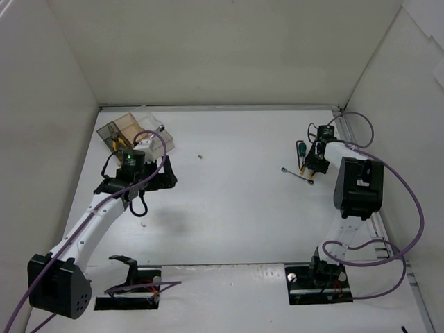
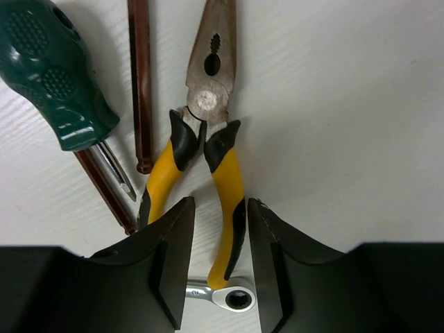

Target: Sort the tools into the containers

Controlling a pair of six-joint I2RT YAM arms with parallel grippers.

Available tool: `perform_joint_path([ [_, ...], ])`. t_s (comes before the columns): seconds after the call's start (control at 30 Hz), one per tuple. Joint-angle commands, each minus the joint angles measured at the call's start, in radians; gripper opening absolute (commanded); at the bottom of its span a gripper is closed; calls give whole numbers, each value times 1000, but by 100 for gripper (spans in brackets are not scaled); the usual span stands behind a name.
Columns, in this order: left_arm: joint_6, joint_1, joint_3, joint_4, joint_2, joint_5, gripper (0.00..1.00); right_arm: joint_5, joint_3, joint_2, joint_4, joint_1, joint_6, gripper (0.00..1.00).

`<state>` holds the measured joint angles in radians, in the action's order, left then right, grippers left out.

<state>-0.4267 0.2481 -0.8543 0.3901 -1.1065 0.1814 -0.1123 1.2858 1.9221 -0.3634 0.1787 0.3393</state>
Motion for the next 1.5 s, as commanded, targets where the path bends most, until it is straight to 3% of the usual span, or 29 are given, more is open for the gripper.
perform_joint_path([
  [0.0, 14, 5, -18, -23, -3, -2, 89, 25, 38, 5, 20, 7, -10, 32],
  [0.17, 17, 5, -23, -20, 2, 4, 89, 31, 35, 12, 18, 11, -23, 17],
  [0.27, 13, 5, -22, -17, 4, 10, 89, 19, 33, 3, 18, 15, -31, 0],
  [0.57, 16, 5, -46, -11, 13, 39, 89, -49, -17, -182, 21, 15, -71, 0],
  [0.9, -21, 5, -101, -48, -30, 115, 89, 22, -43, -405, 67, -47, -143, 0],
  [1.17, -61, 14, -250, -88, -61, 277, 89, 287, -141, -604, 204, -177, -212, 0],
  [1.47, -224, 95, -376, -258, -167, 449, 87, 594, -160, -666, 300, -392, -209, 0],
])
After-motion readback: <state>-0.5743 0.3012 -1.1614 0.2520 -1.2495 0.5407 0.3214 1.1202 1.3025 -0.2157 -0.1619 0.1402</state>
